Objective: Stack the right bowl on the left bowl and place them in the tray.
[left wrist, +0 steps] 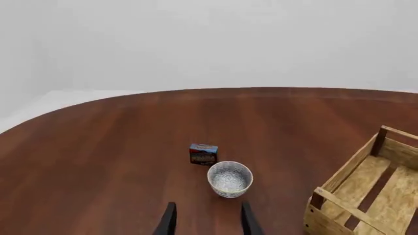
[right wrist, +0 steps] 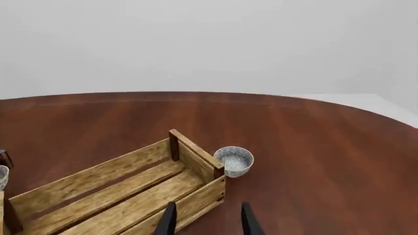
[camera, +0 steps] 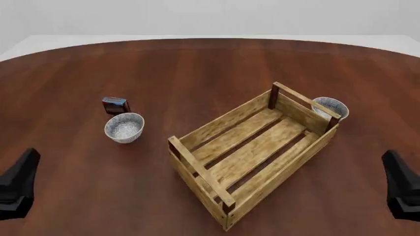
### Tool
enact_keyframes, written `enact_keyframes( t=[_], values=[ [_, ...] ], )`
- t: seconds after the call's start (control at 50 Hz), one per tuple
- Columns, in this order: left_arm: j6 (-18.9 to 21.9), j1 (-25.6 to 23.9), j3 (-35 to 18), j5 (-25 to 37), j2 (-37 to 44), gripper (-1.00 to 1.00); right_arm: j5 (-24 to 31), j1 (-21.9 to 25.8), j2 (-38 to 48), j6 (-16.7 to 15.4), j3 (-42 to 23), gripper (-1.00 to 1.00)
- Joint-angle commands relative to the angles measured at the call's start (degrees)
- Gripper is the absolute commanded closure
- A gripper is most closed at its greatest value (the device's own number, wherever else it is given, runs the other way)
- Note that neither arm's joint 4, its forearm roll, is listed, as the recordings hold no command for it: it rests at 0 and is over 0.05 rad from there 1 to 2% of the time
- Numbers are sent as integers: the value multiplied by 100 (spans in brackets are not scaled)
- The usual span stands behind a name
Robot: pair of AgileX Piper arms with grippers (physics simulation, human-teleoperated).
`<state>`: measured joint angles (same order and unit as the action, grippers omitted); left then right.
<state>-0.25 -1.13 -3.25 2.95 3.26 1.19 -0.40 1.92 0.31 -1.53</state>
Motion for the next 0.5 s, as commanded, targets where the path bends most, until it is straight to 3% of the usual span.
enact_keyframes(
  t=[0.02, 0.5],
  values=[
    [163, 88, 262, -365, -255, -100, -224, 38, -1, -85, 145, -100],
    [249, 86, 139, -361, -323, -100, -263, 49, 379, -372, -135, -100]
  ],
)
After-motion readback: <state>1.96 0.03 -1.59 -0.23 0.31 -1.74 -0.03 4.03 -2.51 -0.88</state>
